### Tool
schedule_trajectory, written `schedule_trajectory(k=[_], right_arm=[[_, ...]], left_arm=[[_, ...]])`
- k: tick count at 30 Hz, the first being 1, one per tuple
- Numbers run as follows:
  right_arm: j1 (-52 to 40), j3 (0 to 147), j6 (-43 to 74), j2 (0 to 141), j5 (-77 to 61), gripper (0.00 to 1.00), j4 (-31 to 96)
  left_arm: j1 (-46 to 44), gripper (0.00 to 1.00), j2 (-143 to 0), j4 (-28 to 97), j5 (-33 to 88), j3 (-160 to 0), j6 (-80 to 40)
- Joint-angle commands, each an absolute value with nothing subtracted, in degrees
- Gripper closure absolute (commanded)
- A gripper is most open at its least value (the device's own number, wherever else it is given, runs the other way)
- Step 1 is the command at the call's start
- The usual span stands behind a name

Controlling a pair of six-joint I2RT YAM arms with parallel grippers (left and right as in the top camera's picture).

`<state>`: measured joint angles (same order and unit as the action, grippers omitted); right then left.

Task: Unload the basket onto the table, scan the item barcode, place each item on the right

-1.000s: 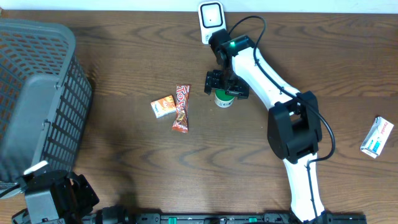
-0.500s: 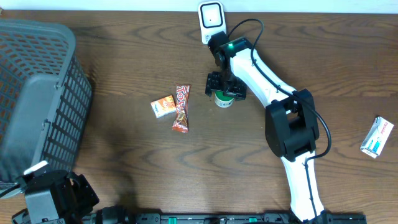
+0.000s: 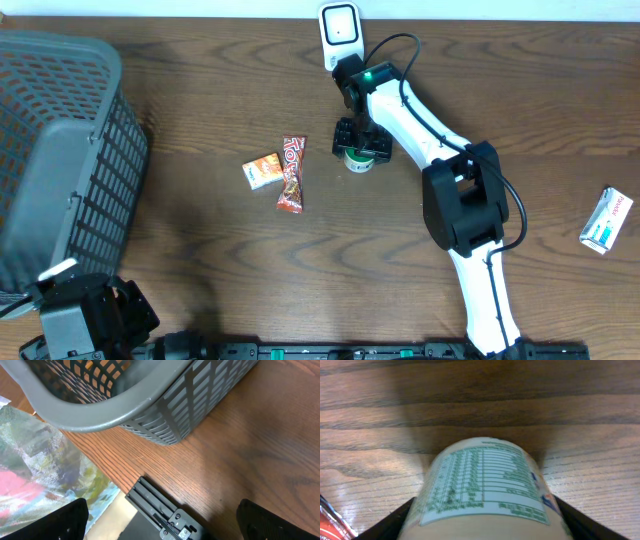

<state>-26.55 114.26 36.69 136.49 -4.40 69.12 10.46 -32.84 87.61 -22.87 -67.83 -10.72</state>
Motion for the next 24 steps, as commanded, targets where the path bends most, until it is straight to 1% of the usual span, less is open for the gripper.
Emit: schedule_trajectory(k=[1, 5, 12, 16, 20, 24], right_arm=[[-26.9, 114.5, 37.2, 138.9, -5.5, 0.38, 69.7], [-27.0, 114.5, 37.2, 138.9, -6.4, 0.45, 70.2], [-27.0, 114.6, 35.4, 138.9, -9.0, 0.51, 72.9], [-26.9, 115.0, 32.2, 138.5, -11.6, 0.53, 74.1], [-26.9, 117.0, 28.8, 137.9, -13.2, 0.51, 76.4], [-26.7, 120.4, 23.5, 137.3, -19.8, 0.50, 79.1]], left_arm=[[10.7, 0.05, -32.6, 87.7, -23.6, -67.9, -11.2], [10.7, 0.05, -32.6, 87.7, -23.6, -67.9, -11.2], [10.7, 0.05, -32.6, 87.7, -23.6, -67.9, -11.2], [10.7, 0.05, -32.6, 87.8, -23.6, -67.9, -11.2], [10.7, 0.05, -32.6, 87.7, -23.6, -67.9, -11.2], [10.7, 0.05, -32.6, 87.7, -23.6, -67.9, -11.2]])
